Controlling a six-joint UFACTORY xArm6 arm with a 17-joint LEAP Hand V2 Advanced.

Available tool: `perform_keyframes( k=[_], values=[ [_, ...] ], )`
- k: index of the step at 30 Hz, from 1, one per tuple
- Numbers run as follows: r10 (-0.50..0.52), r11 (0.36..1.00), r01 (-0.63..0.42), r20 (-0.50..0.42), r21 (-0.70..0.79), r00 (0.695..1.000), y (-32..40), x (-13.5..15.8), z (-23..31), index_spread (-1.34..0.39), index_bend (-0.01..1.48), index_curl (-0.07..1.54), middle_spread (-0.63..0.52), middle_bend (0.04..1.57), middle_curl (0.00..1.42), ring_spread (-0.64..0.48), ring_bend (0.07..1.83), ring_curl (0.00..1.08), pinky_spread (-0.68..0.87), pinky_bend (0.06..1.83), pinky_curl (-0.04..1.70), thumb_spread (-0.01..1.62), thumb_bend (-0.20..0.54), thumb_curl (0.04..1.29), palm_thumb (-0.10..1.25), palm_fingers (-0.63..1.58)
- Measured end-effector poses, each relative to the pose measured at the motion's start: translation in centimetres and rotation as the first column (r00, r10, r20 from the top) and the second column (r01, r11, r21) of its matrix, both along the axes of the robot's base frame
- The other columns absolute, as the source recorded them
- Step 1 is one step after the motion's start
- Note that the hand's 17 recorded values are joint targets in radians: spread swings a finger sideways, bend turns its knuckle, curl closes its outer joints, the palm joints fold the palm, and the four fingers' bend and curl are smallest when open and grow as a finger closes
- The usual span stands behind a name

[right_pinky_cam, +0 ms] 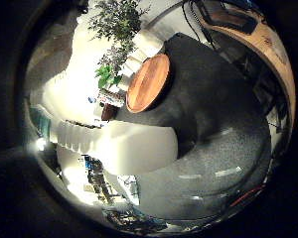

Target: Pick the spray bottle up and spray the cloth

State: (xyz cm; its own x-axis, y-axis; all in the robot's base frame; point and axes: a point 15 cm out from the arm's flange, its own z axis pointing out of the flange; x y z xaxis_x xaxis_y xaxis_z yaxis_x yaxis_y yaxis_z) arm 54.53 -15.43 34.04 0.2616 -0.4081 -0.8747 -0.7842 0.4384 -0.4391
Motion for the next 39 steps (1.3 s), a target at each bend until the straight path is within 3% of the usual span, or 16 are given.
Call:
perform_keyframes(
  k=[8,12,16,25,39],
  values=[
    [0.047,0.999,-0.047,0.027,0.007,0.999,0.3,-1.9,2.3,-0.42,0.56,1.02,-0.27,1.16,1.02,-0.24,1.45,0.76,-0.41,1.08,1.09,1.18,-0.019,0.31,0.66,0.38],
    [0.085,0.996,-0.085,0.013,0.009,0.996,0.5,-3.2,2.2,-0.36,0.41,0.9,-0.21,1.04,0.93,-0.2,1.33,0.69,-0.36,0.8,1.0,1.17,-0.019,0.3,0.64,0.19],
    [0.097,0.995,-0.097,-0.016,-0.024,0.995,-0.7,-5.1,1.7,-0.31,0.39,0.81,-0.17,0.96,0.84,-0.16,1.15,0.62,-0.19,0.58,0.93,1.17,-0.019,0.3,0.63,0.14],
    [0.096,0.994,-0.098,-0.055,-0.037,0.994,-3.5,-8.8,-0.1,-0.28,0.32,0.63,-0.1,0.75,0.7,-0.1,0.9,0.51,0.16,0.43,0.77,1.16,-0.019,0.3,0.62,0.18],
    [0.04,0.995,-0.047,-0.085,-0.09,0.996,-8.2,-12.5,-2.3,-0.27,0.19,0.49,-0.05,0.48,0.53,-0.02,0.64,0.38,0.33,0.36,0.58,1.16,-0.019,0.3,0.61,0.23]
  ],
)
